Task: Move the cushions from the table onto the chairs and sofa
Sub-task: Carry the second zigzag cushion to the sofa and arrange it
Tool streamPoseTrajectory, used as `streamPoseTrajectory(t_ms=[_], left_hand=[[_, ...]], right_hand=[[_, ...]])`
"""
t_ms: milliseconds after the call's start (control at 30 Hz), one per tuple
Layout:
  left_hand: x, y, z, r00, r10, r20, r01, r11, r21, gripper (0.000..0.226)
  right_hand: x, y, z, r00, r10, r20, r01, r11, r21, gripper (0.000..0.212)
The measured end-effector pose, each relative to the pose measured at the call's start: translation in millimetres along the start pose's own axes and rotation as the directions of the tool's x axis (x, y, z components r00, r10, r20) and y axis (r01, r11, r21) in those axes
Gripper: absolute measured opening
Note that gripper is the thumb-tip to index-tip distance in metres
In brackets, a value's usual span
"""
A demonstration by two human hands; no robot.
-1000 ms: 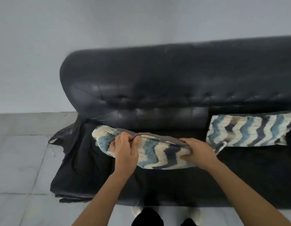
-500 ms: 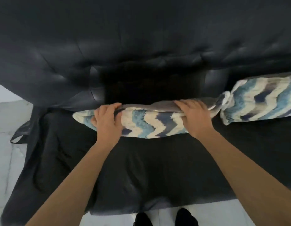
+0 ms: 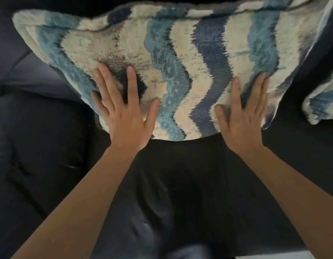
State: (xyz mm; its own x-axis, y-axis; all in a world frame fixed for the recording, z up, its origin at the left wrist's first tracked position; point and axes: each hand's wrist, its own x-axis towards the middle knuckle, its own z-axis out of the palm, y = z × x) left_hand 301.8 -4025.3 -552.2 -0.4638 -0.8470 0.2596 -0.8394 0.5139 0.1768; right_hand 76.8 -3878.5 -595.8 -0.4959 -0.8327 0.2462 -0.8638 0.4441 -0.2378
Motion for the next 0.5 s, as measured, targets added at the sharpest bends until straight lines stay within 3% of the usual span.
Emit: streamPoseTrajectory(t_ms=[100,233,400,500], left_hand=[[20,-1,8,0.998,-0.009,0.062,0.006,0.999,0.039,0.08],[25,-8,4,0.995,-0.003,0.096,0.0,1.0,0.03,0.076],[25,-21,7,0.993,0.045,0.112,-0.054,0.995,0.079,0.071],[27,-15,13,0.992,0.02,0.122,-0.029,0.997,0.076,0.069]], right_hand=[[13,-16,-7,0.996,0.025,-0.081,-0.02,0.998,0.061,0.065],[45,-65,-22,0.931,-0.245,-0.271,0.26,0.965,0.023,0.06],[105,-68,-3,0.927,-0.366,-0.082,0.352,0.924,-0.15,0.073],[93,-55,2,0.911,-0.345,-0.226,0.342,0.938,-0.054,0.079]])
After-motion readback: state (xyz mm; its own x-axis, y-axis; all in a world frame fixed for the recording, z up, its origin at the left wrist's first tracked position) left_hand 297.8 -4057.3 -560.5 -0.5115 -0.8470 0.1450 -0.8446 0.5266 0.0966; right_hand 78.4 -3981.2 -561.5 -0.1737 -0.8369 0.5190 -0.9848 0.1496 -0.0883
